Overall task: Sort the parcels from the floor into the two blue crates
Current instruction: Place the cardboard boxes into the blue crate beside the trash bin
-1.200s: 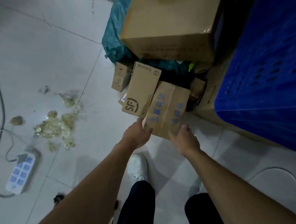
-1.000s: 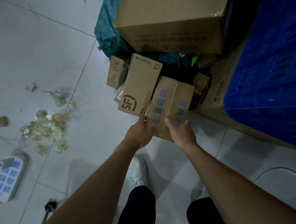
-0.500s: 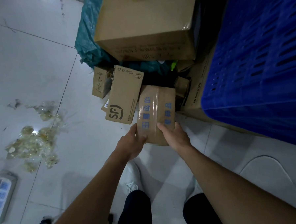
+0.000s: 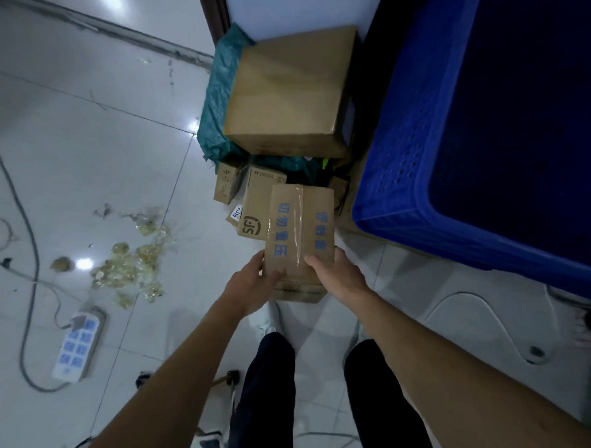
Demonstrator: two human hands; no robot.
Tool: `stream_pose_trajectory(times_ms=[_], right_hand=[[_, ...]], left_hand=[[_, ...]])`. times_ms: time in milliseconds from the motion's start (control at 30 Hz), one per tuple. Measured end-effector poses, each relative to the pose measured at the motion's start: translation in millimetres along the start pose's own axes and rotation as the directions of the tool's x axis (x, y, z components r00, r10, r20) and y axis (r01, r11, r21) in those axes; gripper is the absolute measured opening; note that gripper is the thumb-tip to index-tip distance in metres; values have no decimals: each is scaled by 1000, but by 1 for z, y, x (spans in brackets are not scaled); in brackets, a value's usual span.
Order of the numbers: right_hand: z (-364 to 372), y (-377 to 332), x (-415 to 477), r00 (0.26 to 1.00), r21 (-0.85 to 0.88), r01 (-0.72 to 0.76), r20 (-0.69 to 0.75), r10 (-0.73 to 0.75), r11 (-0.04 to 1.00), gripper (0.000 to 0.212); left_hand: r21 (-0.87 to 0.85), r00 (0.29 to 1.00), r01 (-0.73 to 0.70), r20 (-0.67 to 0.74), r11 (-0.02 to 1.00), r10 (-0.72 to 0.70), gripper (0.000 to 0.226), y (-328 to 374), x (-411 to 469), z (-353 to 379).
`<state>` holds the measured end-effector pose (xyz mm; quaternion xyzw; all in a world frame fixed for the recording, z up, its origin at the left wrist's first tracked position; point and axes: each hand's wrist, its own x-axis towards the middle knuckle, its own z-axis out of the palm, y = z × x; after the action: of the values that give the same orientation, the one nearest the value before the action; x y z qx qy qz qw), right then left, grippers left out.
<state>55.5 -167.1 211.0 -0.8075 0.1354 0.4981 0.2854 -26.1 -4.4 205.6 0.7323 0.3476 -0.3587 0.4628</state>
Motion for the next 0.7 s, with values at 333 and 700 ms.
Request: stream_pose_trajectory(times_ms=[333,700], right_hand=[[-84,-94,-186,978,132,210,-31,-208,969,36],[-186,-152,-321,879,358,469,-277,-388,807,64]], left_hand=[[-15,973,-130,-196,991,124,50,119,-184,-92],[65,813,-474,-352,878,465,37,263,-302,-147]])
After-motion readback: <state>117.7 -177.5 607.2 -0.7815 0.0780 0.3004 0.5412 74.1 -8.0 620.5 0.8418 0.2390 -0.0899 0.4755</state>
